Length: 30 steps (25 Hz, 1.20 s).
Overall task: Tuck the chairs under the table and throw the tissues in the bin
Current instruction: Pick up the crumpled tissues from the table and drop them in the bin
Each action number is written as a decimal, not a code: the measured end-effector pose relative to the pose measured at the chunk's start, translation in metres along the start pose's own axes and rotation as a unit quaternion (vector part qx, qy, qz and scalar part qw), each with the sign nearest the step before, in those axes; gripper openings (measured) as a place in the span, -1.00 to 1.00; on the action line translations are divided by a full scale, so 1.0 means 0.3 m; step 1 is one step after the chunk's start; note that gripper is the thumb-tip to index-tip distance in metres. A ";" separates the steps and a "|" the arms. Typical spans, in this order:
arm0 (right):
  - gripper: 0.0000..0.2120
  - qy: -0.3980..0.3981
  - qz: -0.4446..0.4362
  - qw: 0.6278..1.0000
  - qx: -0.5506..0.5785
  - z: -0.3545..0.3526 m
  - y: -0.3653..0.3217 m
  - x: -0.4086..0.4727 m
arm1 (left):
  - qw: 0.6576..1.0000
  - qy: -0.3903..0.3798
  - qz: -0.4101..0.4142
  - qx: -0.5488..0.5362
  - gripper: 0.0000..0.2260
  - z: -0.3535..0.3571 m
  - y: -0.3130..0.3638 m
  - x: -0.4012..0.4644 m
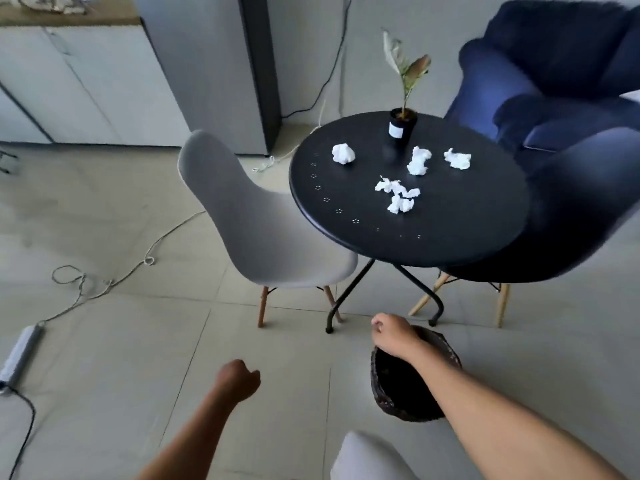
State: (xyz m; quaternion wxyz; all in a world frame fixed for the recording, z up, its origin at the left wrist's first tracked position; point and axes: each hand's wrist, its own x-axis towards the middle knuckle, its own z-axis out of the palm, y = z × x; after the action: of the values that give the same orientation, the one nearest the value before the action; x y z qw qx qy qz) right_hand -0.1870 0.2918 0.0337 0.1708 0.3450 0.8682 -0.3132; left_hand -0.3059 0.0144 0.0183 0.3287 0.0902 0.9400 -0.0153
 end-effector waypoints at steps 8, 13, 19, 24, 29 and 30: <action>-0.64 0.169 0.057 0.981 0.075 -0.324 -0.006 0.170 | 0.981 0.038 0.183 0.043 -0.62 -0.399 0.370 0.349; -0.57 0.220 0.056 0.972 0.067 -0.589 -0.049 0.369 | 0.954 0.097 0.282 0.009 -0.65 -0.661 0.664 0.498; -0.14 0.117 0.039 0.987 -0.105 -0.738 -0.143 0.566 | 0.944 0.130 0.303 -0.015 -0.58 -0.913 0.881 0.676; 0.20 0.029 0.093 0.970 -0.224 -0.737 -0.239 0.749 | 0.911 0.154 0.370 0.098 -0.32 -1.057 1.034 0.850; 0.03 -0.006 0.117 0.978 -0.171 -0.711 -0.250 0.842 | 0.864 0.119 0.454 0.180 -0.40 -1.083 1.191 0.980; -0.05 0.008 0.114 0.978 -0.172 -0.700 -0.244 0.848 | 0.863 0.106 0.459 0.184 -0.44 -1.078 1.209 0.995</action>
State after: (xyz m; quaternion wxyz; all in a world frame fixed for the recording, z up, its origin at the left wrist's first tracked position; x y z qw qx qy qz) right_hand -0.4345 0.5145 0.0911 0.2551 0.4098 0.8653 -0.1350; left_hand -0.6689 0.4470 0.0974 0.1741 0.5709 0.8020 -0.0254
